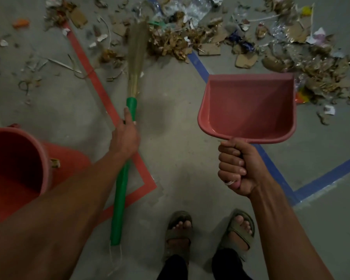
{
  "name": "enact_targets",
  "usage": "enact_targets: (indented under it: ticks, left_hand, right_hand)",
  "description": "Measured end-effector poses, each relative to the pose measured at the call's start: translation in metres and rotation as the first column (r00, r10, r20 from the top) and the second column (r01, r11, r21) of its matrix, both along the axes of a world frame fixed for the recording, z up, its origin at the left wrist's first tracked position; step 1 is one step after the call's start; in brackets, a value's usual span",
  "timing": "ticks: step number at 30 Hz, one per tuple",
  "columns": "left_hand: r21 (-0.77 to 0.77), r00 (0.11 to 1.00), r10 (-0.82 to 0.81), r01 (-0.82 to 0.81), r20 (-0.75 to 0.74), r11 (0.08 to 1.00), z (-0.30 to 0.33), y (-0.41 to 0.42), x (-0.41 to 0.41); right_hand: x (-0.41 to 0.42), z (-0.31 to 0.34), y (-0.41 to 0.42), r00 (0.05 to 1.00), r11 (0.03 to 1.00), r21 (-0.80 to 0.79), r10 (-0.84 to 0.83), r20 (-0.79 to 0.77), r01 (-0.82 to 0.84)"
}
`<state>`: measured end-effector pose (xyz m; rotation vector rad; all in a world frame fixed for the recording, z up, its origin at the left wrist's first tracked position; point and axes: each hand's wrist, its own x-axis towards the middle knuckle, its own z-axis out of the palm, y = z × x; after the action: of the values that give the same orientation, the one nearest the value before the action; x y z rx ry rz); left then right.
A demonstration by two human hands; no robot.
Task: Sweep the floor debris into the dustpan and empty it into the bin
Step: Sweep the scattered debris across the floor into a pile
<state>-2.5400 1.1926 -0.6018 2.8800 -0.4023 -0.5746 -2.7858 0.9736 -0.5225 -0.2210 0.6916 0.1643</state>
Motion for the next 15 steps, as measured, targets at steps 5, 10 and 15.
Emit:
enact_targets:
  ticks: [5, 10, 15]
  left_hand:
    - [-0.065, 0.978, -0.202, 0.199, -0.056, 0.978, -0.021, -0.020, -0.061]
    - [0.058, 0.882, -0.412, 0.435, -0.230, 0.898, -0.033, -0.049, -0.091]
    - [0.223, 0.940, -0.229, 0.287, -0.253, 0.932, -0.027, -0.089, -0.062]
  right_hand:
    - [-0.005, -0.001, -0.005, 1.000, 1.000, -0.010, -0.027, 0.001, 0.027]
    - [-0.017, -0.004, -0.012, 0.998, 0.998, 0.007, -0.063, 0.003, 0.063]
    - [-0.034, -0.004, -0.021, 0.995, 0.995, 0.010, -0.100, 0.000, 0.100]
